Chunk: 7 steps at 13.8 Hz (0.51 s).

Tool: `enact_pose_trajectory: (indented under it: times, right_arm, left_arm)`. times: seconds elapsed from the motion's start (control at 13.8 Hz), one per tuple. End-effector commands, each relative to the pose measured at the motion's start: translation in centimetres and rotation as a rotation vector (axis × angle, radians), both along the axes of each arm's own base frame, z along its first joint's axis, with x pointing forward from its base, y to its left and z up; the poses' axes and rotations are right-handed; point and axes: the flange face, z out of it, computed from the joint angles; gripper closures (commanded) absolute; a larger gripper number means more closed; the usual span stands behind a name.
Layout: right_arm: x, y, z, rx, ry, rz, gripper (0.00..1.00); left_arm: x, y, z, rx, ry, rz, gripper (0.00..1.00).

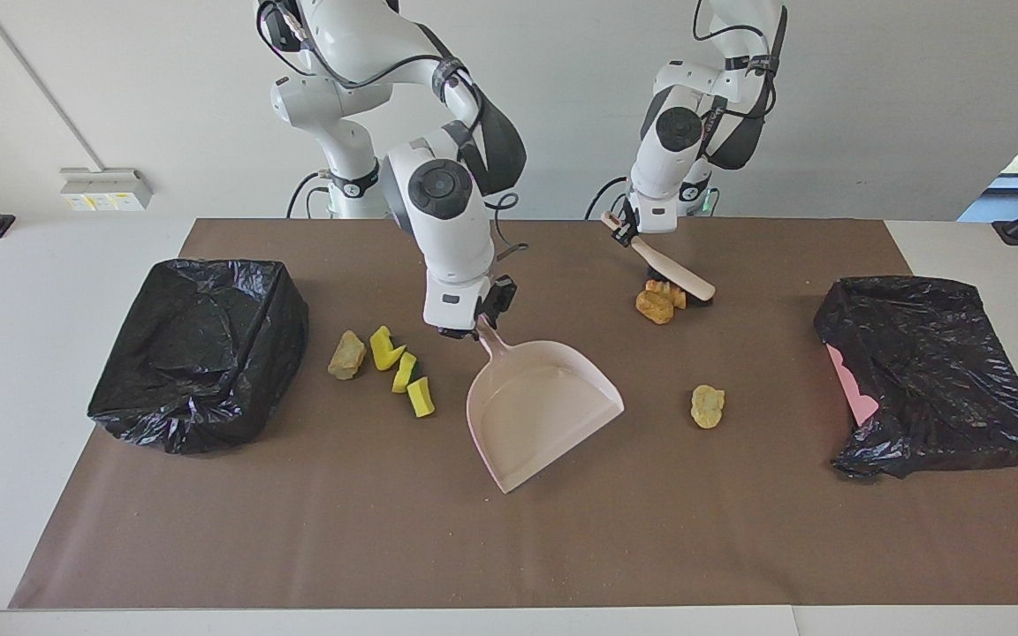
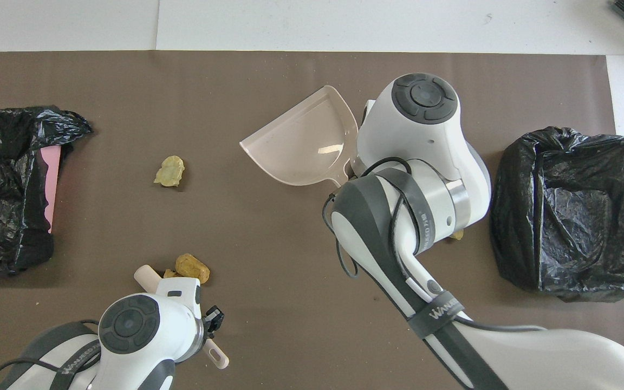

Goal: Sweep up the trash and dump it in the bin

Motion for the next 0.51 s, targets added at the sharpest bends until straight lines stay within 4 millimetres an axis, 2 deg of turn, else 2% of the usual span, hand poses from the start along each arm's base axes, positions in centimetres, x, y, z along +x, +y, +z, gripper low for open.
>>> enact_pose_trajectory:
  times: [0.0,0.07,0.22,0.29,0.36,0.43]
  right_arm:
    - [-3.1,-2.4,-0.1,0.021,-0.005,0.269,1.00]
    - [-3.5,-2.9,-0.5,0.004,-0.014,0.403,1.00]
    - [-4.7,-3.6,-1.1,-0.066,-0.012,0.535,1.00]
    - [-5.4,-4.1,-1.6,-0.108,-0.008,0.566,1.00]
    - [-5.9,-4.2,-2.3,-0.150,0.001,0.594,1.00]
    - [-6.8,-2.9,-3.0,-0.176,0.008,0.635,1.00]
  left_arm:
    - [2.1,-2.3,0.4,-0.065,-0.021,-0.079,1.00]
    - [2.3,-2.7,0.6,-0.084,-0.046,-0.107,1.00]
    - [1.9,-3.0,0.5,-0.118,-0.040,-0.285,1.00]
    - [1.6,-2.6,0.3,-0.128,-0.011,-0.378,1.00]
    - [2.0,-2.0,1.1,-0.128,0.042,-0.471,1.00]
    - [2.5,-0.8,1.9,-0.123,0.103,-0.555,1.00]
